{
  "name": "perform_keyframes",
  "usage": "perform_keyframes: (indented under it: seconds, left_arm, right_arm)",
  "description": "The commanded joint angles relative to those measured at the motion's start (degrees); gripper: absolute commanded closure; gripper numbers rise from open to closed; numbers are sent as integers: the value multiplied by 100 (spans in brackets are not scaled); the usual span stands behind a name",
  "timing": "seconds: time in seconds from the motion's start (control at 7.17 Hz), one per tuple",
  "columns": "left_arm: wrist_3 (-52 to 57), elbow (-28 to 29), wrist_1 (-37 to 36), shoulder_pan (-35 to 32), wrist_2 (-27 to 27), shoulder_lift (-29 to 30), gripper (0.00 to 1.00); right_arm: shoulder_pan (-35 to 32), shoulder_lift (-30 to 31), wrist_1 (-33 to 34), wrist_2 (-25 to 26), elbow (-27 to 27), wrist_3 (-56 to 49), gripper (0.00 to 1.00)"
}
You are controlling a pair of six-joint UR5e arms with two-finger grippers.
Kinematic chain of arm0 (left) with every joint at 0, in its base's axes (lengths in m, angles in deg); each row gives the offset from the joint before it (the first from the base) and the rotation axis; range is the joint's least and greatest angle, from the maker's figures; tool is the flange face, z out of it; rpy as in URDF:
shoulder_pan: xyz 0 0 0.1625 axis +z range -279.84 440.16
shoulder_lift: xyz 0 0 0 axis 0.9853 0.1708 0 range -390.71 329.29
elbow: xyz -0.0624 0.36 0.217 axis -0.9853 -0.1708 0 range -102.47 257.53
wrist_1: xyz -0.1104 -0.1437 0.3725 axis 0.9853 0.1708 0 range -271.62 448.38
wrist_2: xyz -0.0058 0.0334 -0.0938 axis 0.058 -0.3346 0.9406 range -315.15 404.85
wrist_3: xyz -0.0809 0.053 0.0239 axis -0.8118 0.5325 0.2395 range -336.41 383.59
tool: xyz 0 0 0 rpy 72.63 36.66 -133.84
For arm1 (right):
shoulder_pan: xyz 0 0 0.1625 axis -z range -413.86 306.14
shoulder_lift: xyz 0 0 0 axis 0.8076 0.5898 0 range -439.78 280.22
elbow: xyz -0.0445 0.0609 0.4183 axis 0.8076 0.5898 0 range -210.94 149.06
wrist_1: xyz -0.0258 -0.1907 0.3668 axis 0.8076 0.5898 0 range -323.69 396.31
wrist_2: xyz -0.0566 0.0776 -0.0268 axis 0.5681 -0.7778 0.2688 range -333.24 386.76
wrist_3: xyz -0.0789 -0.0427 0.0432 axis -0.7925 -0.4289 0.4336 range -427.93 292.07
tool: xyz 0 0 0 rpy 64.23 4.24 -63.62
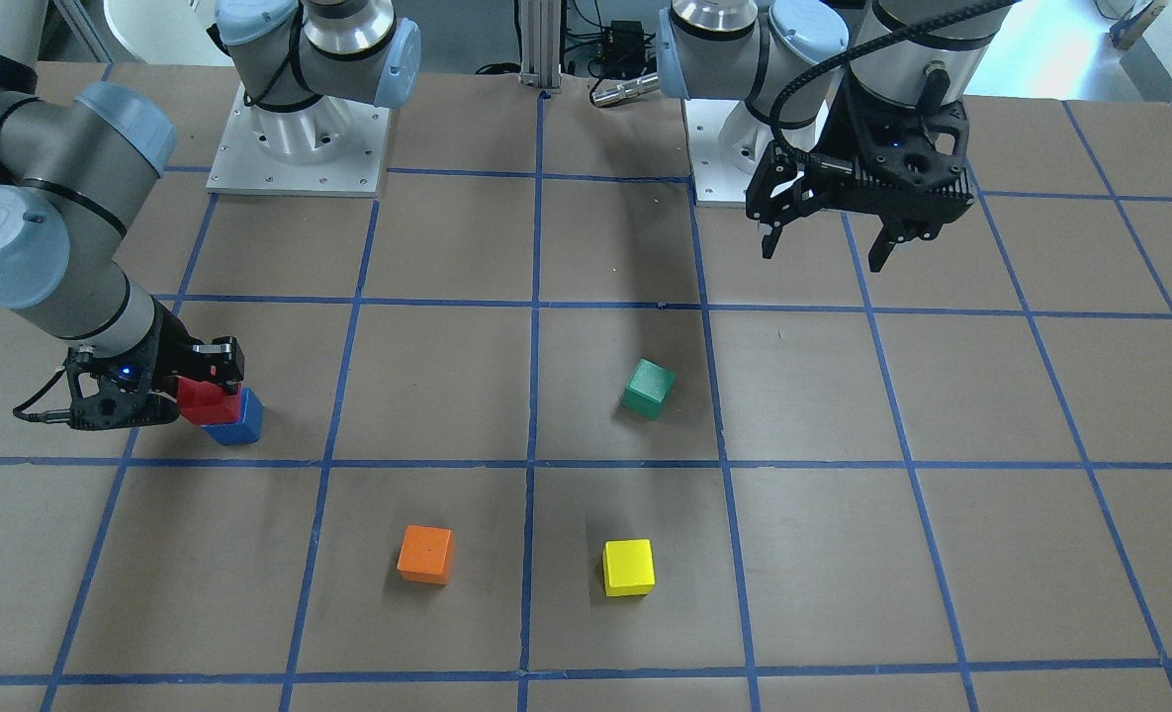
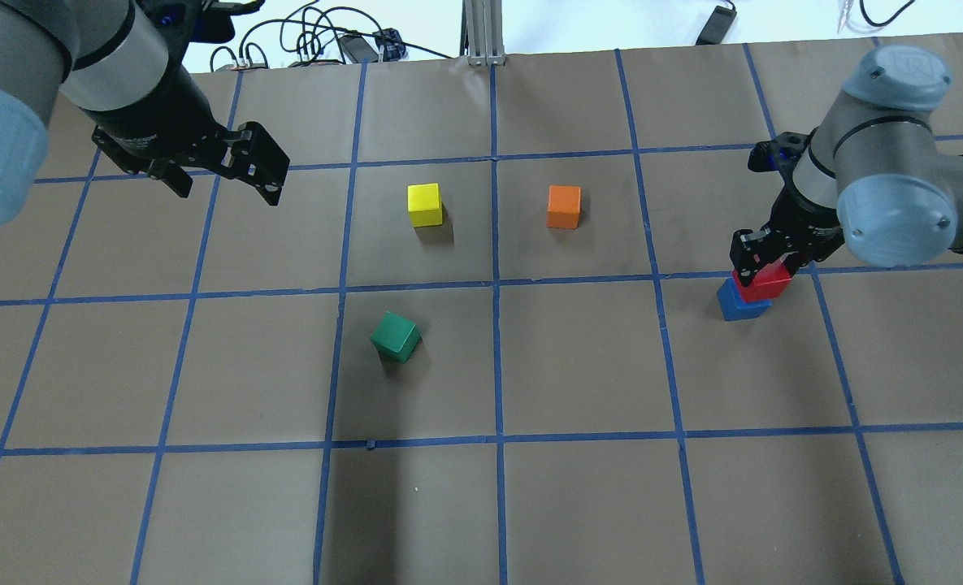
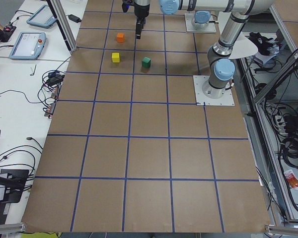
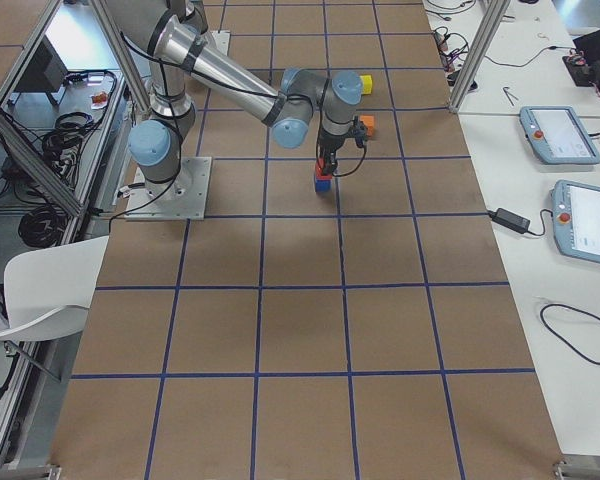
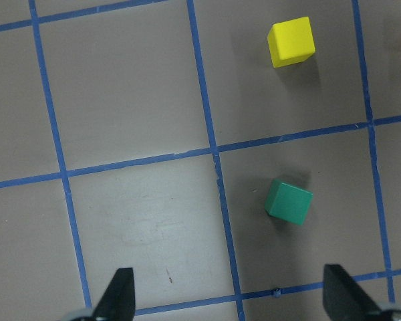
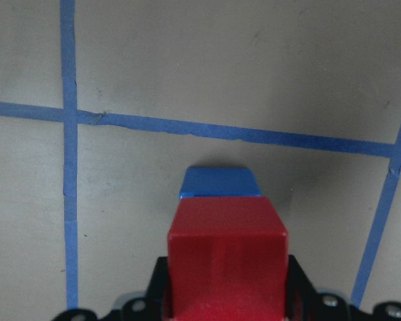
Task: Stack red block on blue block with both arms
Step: 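Lower the red cube onto the blue cube with the right gripper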
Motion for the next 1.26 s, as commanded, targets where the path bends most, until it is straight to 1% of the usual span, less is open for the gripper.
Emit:
perform_keyframes:
  seconds: [0.0, 0.14, 0.28, 0.56, 0.7, 0.98, 1.12]
  left_arm:
    - [-9, -9, 0, 0, -1, 0, 0]
    - [0, 0, 0, 0, -1, 0, 0]
    - [0, 0, 0, 0, -1, 9, 0]
    - [0, -9, 0, 0, -1, -18, 0]
    - [0, -9, 0, 0, 7, 0, 0]
    - [0, -9, 0, 0, 8, 0, 0]
    - [0, -9, 0, 0, 8, 0, 0]
  right_arm:
    - [0, -10, 11, -1, -11, -5, 91]
    - [0, -10, 11, -1, -11, -13, 65]
    - [0, -10, 2, -1, -28, -5, 55]
    - [0, -10, 11, -1, -90, -5, 44]
    - [0, -10, 11, -1, -99, -5, 27]
    - [0, -1, 11, 8, -81, 4, 8]
    - [0, 25, 2, 17, -64, 4, 2]
